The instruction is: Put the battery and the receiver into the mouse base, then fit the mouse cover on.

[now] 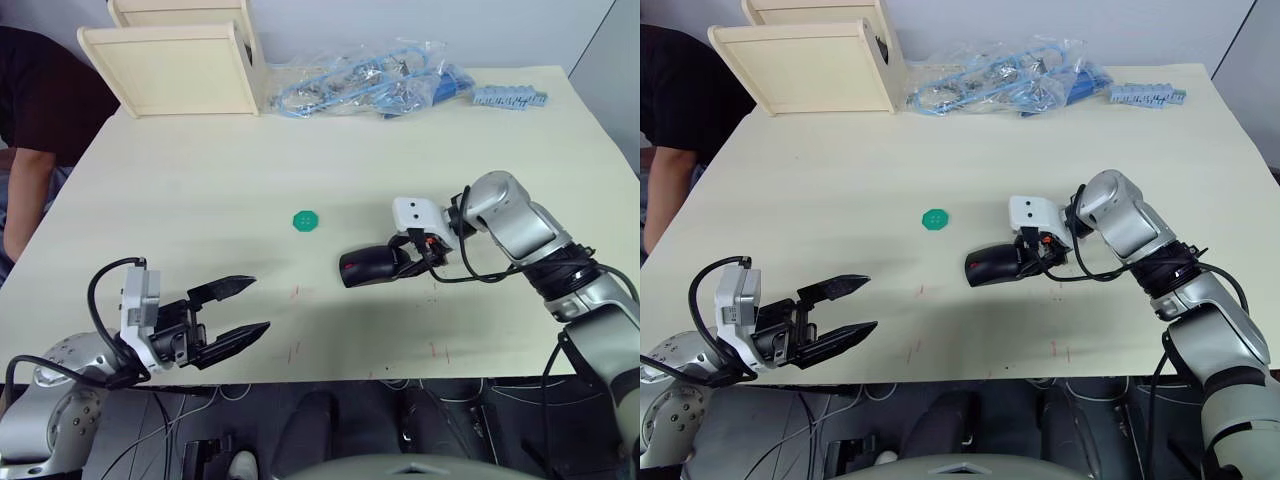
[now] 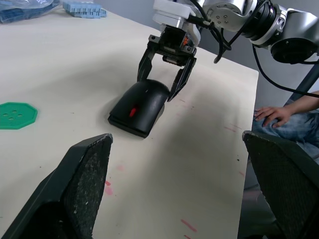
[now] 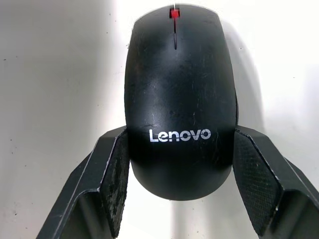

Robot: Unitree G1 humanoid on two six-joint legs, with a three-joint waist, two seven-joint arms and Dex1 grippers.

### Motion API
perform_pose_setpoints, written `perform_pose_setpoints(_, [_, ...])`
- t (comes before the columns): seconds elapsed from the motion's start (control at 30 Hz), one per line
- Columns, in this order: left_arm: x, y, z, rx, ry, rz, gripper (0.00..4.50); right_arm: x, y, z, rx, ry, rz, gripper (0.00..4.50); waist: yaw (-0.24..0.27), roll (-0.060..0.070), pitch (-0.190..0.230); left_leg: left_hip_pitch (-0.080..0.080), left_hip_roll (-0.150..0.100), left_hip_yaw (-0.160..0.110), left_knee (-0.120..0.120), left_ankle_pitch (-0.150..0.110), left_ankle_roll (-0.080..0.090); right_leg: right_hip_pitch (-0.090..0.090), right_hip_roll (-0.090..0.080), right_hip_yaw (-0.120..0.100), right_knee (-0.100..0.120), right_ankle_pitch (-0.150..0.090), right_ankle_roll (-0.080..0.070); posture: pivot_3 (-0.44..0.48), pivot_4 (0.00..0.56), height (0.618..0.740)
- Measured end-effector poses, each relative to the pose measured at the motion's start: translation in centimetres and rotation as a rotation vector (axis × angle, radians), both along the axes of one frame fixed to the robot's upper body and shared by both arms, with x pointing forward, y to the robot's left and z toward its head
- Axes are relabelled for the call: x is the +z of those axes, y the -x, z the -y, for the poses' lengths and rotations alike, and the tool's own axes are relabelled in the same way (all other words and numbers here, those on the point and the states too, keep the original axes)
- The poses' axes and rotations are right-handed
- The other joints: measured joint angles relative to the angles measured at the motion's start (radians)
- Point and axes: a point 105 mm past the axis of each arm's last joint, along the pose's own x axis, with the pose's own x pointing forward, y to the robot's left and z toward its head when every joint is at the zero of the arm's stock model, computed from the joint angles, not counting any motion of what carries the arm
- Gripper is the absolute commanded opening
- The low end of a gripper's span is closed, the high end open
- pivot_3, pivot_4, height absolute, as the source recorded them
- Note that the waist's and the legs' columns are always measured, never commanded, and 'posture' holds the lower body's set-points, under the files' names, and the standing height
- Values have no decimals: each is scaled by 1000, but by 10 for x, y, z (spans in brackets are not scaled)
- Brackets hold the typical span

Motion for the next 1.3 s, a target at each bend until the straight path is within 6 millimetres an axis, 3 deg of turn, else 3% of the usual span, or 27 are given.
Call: perform_pose_setpoints(1.3, [-2,5,1,7,-2,3,4500,0,-4,-4,19,23,-23,2756,-4,0,0,0,0,0,0,0,0,0,0,0,0,0,0,0,150,740])
